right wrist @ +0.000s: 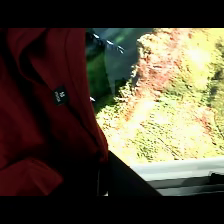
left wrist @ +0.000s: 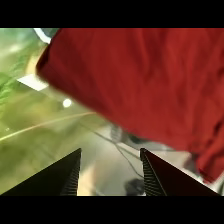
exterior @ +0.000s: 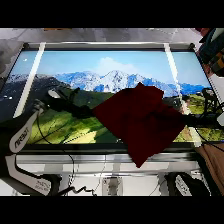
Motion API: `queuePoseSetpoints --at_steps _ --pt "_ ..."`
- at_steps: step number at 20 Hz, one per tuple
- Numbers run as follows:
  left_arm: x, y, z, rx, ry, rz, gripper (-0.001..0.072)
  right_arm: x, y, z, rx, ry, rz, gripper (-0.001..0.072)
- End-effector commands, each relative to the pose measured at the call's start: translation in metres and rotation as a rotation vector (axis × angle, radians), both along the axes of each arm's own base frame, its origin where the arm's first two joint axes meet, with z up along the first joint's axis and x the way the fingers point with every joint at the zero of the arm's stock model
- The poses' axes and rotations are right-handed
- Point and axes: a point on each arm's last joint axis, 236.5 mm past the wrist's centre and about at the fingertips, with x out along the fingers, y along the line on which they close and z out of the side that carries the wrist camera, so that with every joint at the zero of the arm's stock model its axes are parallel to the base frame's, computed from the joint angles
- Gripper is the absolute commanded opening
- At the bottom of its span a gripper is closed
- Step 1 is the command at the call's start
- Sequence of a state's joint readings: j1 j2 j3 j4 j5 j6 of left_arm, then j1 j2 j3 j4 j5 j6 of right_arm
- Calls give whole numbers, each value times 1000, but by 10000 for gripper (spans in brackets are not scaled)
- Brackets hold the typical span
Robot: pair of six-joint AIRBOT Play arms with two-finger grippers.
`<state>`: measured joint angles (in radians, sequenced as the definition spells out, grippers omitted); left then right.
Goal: Fold the clothes and pants, and hang the long-sleeved shirts on hangers.
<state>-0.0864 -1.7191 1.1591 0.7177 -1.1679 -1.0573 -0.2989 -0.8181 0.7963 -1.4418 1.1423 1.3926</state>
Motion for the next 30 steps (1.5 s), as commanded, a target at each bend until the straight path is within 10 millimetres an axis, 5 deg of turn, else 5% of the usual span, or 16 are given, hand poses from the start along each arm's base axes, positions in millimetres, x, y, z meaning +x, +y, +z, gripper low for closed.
queuePoseSetpoints --at_steps 1,5,7,9,13,15,18,22,26,30 --pt "19 -21 -24 53 -86 43 437 1 1 1 3 -7 -1 17" --pt "51 -19 -24 71 -171 152 400 2 1 1 7 -8 -2 17" --pt "67 -17 -19 54 -198 226 274 2 4 2 20 -13 -2 17" --pt "82 -16 -12 22 -209 303 31 4 6 2 27 -20 -3 17" --pt "99 -13 9 -30 -238 364 8 5 6 4 29 -27 -3 17" --pt "111 -7 39 -39 -338 343 7 10 7 9 34 -48 -5 17" --pt "129 8 119 -51 -574 302 7 33 6 42 34 -165 -11 17" --pt "125 48 264 -32 -954 343 7 64 -3 105 -8 -355 -19 17" --pt "70 95 414 45 -1373 407 8 79 1 156 1 -492 -19 17" --pt "2 136 512 172 -1677 509 8 94 13 199 74 -635 -25 17"
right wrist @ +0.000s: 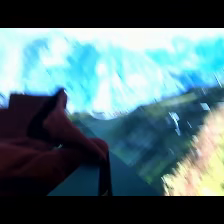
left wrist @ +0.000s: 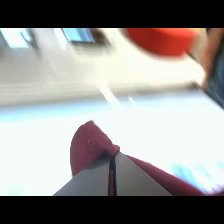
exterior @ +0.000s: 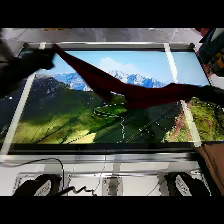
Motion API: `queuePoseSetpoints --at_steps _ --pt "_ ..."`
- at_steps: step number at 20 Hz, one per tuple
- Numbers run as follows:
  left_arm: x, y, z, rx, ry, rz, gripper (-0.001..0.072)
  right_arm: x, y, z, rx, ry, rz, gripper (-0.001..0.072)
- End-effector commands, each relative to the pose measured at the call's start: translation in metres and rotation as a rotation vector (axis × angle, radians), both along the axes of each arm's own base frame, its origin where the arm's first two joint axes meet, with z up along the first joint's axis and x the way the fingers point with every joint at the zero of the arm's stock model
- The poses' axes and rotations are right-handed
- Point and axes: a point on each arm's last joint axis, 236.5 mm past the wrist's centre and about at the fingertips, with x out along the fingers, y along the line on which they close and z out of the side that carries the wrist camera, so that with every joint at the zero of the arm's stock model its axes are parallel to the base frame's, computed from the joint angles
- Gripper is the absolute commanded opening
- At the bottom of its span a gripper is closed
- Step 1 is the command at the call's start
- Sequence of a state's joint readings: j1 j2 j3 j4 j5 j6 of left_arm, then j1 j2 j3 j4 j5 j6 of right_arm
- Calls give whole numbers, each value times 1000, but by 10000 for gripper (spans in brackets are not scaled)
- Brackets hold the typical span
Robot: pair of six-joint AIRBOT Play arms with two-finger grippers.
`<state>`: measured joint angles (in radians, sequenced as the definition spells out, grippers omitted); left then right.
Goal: Fold the clothes and pants, and hang the long-sleeved shirts on hangers.
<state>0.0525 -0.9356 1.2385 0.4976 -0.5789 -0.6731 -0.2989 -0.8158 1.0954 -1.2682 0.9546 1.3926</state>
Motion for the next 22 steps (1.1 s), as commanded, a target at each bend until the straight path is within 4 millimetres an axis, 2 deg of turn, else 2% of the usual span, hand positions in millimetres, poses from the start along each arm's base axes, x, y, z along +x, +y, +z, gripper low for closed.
queuePoseSetpoints --at_steps 1,5,8,10,12,15,17,19,21,22 --pt "-65 39 85 96 -269 171 8 15 9 48 56 -159 1 16" --pt "-118 50 127 125 -402 241 8 13 22 92 104 -270 24 16" --pt "-150 49 143 182 -472 273 8 -10 32 143 46 -391 58 16" --pt "-170 49 153 214 -515 293 8 -36 40 183 -17 -489 79 17" --pt "-195 46 163 233 -565 307 8 -71 52 217 -53 -576 95 17" --pt "-234 44 182 226 -652 331 8 -126 69 258 -102 -709 107 17" --pt "-253 48 190 253 -699 372 8 -157 79 276 -127 -778 112 17" --pt "-252 52 188 295 -697 398 8 -168 82 284 -101 -813 101 17" --pt "-229 58 177 330 -652 412 8 -149 75 279 -14 -786 74 16" --pt "-207 61 165 328 -603 403 8 -131 70 267 6 -730 74 16"
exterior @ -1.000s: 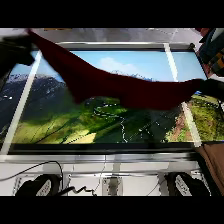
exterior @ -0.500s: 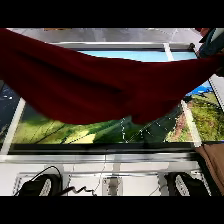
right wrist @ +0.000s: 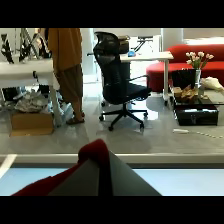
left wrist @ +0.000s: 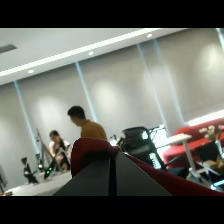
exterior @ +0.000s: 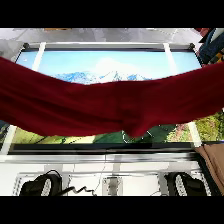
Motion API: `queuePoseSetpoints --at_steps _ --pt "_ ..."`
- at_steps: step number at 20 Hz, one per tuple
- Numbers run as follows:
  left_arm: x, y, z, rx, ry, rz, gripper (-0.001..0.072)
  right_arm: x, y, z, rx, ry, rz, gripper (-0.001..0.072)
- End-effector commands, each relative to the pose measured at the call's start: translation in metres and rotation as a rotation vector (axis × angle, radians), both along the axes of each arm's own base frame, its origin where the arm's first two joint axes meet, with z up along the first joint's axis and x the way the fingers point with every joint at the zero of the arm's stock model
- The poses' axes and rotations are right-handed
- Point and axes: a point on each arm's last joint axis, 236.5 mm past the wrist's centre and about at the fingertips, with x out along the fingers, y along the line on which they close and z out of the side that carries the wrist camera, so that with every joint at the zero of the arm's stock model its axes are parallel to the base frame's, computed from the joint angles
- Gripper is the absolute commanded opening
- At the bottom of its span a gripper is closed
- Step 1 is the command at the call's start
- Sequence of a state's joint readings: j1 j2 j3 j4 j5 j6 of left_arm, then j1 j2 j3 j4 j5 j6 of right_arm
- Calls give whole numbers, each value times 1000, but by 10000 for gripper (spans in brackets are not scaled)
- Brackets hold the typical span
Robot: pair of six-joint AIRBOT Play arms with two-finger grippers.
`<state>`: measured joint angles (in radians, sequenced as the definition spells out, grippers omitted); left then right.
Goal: Fold the clothes and pants, and hang the long-sleeved shirts on hangers.
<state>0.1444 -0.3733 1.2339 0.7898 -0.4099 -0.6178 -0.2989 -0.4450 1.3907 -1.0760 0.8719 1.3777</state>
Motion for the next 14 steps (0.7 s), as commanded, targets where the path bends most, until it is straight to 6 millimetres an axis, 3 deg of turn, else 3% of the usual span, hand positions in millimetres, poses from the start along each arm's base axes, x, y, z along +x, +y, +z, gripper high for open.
queuePoseSetpoints --at_steps 1,3,6,8,11,12,14 --pt "50 11 -31 1 116 27 8 37 -8 -26 90 122 17 16" --pt "116 13 -88 -34 314 -13 8 89 -17 -88 129 357 43 16" --pt "213 21 -210 -93 643 -45 8 157 -27 -209 228 748 102 17" --pt "261 27 -291 -138 832 -50 8 193 -24 -282 340 937 157 17" --pt "309 29 -392 -317 1034 -82 8 239 -16 -369 469 1089 189 18" --pt "319 29 -417 -378 1076 -86 8 252 -14 -390 495 1106 183 18" --pt "332 33 -450 -476 1115 -77 9 278 -13 -425 514 1103 150 17"
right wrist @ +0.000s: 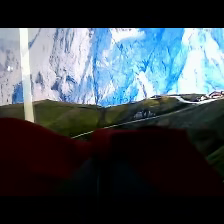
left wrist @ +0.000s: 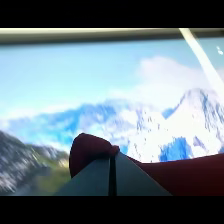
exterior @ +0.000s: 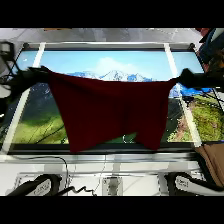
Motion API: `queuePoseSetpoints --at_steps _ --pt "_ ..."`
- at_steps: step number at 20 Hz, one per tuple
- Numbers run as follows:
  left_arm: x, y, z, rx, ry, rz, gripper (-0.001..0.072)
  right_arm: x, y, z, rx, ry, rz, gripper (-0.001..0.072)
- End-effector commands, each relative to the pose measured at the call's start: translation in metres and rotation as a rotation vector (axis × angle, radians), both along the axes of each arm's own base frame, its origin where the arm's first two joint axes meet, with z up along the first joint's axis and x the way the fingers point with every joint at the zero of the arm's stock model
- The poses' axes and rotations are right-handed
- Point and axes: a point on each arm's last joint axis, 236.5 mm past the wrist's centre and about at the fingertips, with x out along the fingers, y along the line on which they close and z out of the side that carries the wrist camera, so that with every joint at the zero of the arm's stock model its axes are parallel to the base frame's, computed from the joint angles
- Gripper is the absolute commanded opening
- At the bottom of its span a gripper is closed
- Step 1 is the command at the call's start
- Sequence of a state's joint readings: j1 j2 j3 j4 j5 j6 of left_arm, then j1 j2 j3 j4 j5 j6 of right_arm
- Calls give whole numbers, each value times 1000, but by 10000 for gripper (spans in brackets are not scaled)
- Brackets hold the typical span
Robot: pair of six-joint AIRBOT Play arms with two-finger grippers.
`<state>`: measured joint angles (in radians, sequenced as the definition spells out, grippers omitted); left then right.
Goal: Fold the clothes and pants, and hang the long-sleeved shirts on hangers.
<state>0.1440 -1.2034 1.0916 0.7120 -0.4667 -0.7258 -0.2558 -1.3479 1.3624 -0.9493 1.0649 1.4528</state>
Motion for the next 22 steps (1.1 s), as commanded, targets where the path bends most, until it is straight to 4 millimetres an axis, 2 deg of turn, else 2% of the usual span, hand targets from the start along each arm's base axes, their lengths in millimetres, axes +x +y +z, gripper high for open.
queuePoseSetpoints --at_steps 1,3,4,5,6,7,9,10,12,14,16,17,19,22 --pt "29 5 -79 -166 134 82 9 44 6 -74 47 56 -55 18" --pt "35 10 -88 -206 139 120 9 66 5 -79 21 -8 -98 18" --pt "36 13 -88 -212 134 134 48 74 1 -75 3 -46 -118 30" --pt "37 15 -86 -209 127 141 287 81 -3 -69 -10 -82 -140 163" --pt "37 15 -84 -208 123 142 641 86 -9 -65 -19 -109 -160 443" --pt "37 16 -82 -205 118 142 701 87 -16 -64 -27 -113 -173 506" --pt "33 17 -67 -198 95 133 704 72 -35 -77 -48 -45 -166 504" --pt "29 18 -56 -187 80 123 704 55 -49 -89 -70 29 -146 502" --pt "12 20 -34 -99 66 64 704 7 -80 -118 -133 214 -86 502" --pt "-16 15 -25 -44 116 -23 691 -44 -97 -139 -143 367 16 463" --pt "-45 14 -31 -86 231 -46 692 -78 -93 -160 -65 436 79 462" --pt "-57 17 -37 -99 291 -35 691 -88 -86 -172 -19 444 88 462" --pt "-76 31 -55 -88 398 -3 691 -99 -66 -193 55 426 113 462" --pt "-100 49 -79 -53 530 27 691 -102 -45 -216 116 393 86 462"
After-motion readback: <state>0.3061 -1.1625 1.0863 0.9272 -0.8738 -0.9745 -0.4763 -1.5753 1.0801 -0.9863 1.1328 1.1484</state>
